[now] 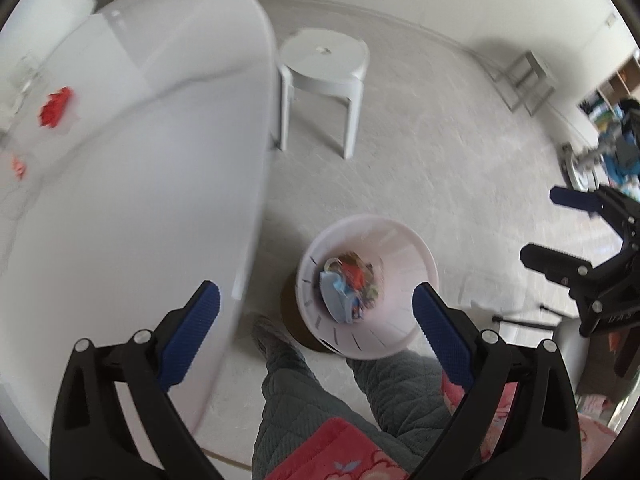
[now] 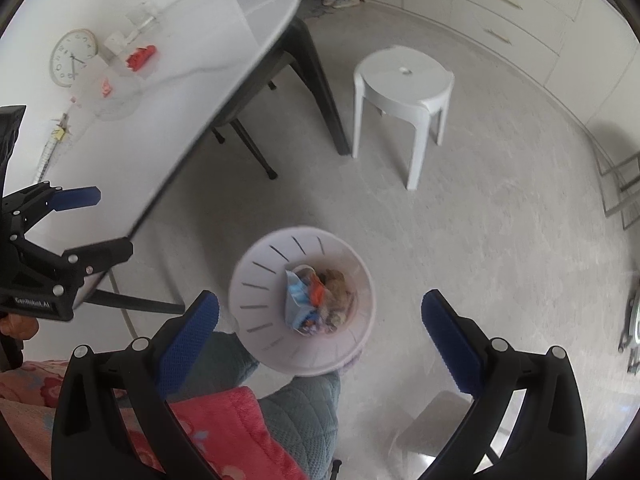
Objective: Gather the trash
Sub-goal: 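Move both open tools back over the table toward the red paper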
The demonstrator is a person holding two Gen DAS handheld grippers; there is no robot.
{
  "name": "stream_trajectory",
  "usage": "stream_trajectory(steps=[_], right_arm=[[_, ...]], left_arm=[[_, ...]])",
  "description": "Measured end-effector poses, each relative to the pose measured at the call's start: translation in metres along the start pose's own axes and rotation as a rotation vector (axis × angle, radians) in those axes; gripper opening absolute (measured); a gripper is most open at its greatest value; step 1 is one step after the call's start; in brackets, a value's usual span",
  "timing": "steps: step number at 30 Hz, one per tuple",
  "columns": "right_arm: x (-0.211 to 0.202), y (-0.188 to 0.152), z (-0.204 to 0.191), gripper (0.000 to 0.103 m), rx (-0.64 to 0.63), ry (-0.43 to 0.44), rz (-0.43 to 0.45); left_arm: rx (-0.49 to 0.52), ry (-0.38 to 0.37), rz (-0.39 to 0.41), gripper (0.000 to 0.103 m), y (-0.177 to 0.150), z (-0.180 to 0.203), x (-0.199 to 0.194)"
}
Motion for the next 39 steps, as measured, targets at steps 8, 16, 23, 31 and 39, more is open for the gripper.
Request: stream_trajectory(steps=[8,16,23,31,39], right_arm=[[0.034,0.069,-0.099,0.101,-0.138,0.069,-0.005],[0.086,0.169,-0.212,0.101,-0.217,0.123,-0.015],[0.134,0.271,-0.312,0.101,-0.246,0.104,0.004],[0.213,0.357,-0.389,0.101,0.026,0.112,0.049],[0.267,0.393,-0.408,0.101,0.181,-0.021,0.091]], left_arm=[[-0.201,0.084,0.095,0.095,-0.005,-0.110,-0.040],[-0.463,0.205,0.124,0.095,-0.033,-0.261,-0.057],[-0.570,0.309,0.156,0.095,-0.031,-0.378,-0.053],[-0.642,0.325,0.190,0.095,-0.006,-0.476,-0.042],[-0.639,0.321,0.193,0.095,-0.006,-0.521,-0.030]])
Point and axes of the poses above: each gripper's, at about its wrist camera, not at the fingertips, and x roughly the way its jaws point, z to its right, y to its top, the point moved 5 cm from there along x, roughly the way its jaws point, and after that the axes turned 1 degree about z, right-handed, at the moved point
